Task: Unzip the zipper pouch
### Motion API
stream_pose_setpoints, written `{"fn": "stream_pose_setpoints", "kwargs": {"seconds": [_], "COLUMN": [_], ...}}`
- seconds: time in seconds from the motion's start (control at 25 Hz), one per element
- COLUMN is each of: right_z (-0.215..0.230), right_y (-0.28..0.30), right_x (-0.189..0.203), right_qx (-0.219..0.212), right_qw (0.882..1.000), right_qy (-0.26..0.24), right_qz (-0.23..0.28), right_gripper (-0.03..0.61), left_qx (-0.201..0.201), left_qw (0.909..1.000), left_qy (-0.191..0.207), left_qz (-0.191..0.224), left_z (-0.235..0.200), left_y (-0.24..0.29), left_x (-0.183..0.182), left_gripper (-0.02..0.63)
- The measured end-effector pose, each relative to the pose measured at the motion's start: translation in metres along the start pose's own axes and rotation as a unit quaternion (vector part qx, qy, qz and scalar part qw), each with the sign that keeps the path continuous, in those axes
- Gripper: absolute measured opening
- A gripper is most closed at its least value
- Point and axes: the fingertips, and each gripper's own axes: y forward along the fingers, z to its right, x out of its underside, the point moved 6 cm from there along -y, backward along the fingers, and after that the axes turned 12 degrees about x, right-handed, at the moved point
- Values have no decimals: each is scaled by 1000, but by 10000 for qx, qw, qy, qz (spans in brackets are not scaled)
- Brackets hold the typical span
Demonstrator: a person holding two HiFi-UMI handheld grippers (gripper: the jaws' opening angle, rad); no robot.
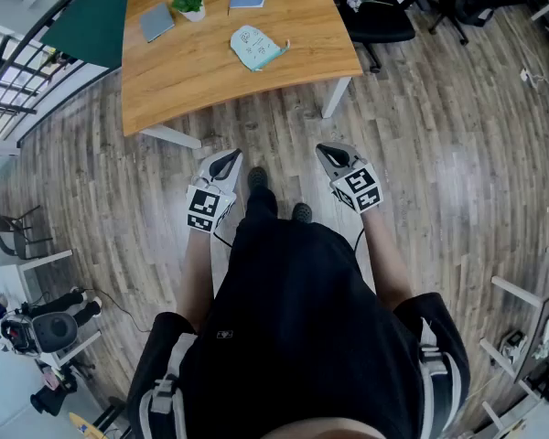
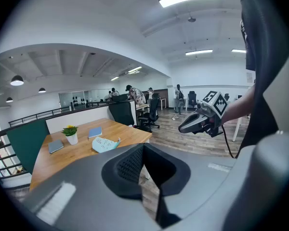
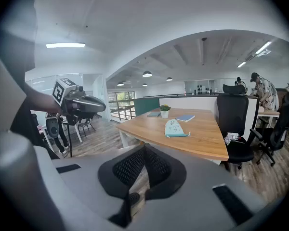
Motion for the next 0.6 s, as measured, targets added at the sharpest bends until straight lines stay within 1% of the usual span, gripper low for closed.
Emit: {"fn": "stream_pose_setpoints", "kwargs": {"seconds": [0.2,0.32,0.44,0.6], "right_z": [-4,-7,-7,-2], "right_y": [-4,0,1,4], "right_x": [-2,-6,-14,-15], "right_qx": [31,66,107,159], "right_qw": [10000,10000,9999,9998], "right_qy": [2,-35,-40,-78], "right_qz": [7,-18,82,43], "right_gripper": [3,3,3,3], "left_qx": [-39,-94,-156,-180], "left_qw": [10000,9999,9998,9996], "left_qy": [-23,-67,-141,-202], "left_qz": [84,30,-16,95], "left_z": [3,-2,-8,-13], "left_y": [-7,-13,-17,-17], "left_x": [0,8,15,14], "left_gripper": [2,2,2,2]}}
